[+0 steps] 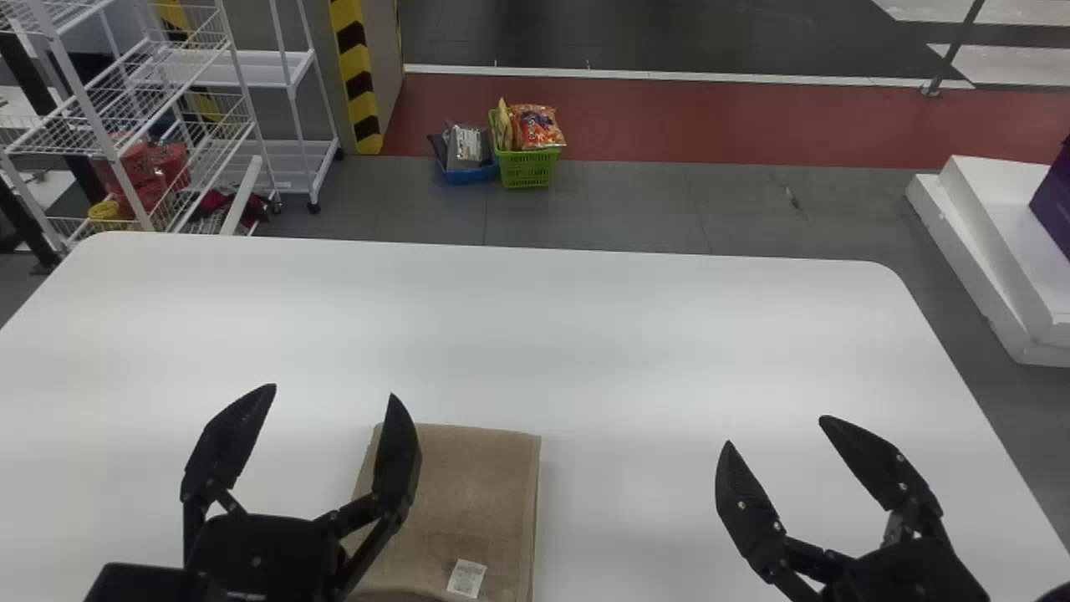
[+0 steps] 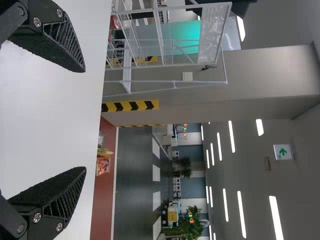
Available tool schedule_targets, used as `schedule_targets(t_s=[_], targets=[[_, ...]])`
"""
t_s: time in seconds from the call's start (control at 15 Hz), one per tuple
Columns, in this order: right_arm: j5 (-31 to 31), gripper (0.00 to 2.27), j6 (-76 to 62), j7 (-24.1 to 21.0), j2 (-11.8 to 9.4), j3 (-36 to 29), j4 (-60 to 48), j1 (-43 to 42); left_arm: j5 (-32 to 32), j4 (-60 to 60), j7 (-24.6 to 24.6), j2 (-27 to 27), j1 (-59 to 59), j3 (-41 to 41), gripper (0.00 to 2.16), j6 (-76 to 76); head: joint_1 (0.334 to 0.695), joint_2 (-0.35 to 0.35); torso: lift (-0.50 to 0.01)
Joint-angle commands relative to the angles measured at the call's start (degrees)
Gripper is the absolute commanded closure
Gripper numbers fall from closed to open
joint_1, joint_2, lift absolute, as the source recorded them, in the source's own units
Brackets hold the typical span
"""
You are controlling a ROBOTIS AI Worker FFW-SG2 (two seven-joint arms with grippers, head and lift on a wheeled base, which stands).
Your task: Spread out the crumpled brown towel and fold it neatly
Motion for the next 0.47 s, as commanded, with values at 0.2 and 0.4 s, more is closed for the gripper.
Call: schedule_targets(t_s=[0.2,0.4], targets=[[0.01,0.13,-0.25,0.01,0.05,0.24,-0.01,-0.09,0.0,-0.09,-0.06,0.0,-0.18,-0.04,0.09,0.21,0.695,-0.031,-0.126],[0.01,0.13,-0.25,-0.08,0.05,0.24,-0.01,-0.17,0.0,-0.09,-0.06,0.0,-0.18,0.05,0.09,0.38,0.695,-0.029,-0.126]])
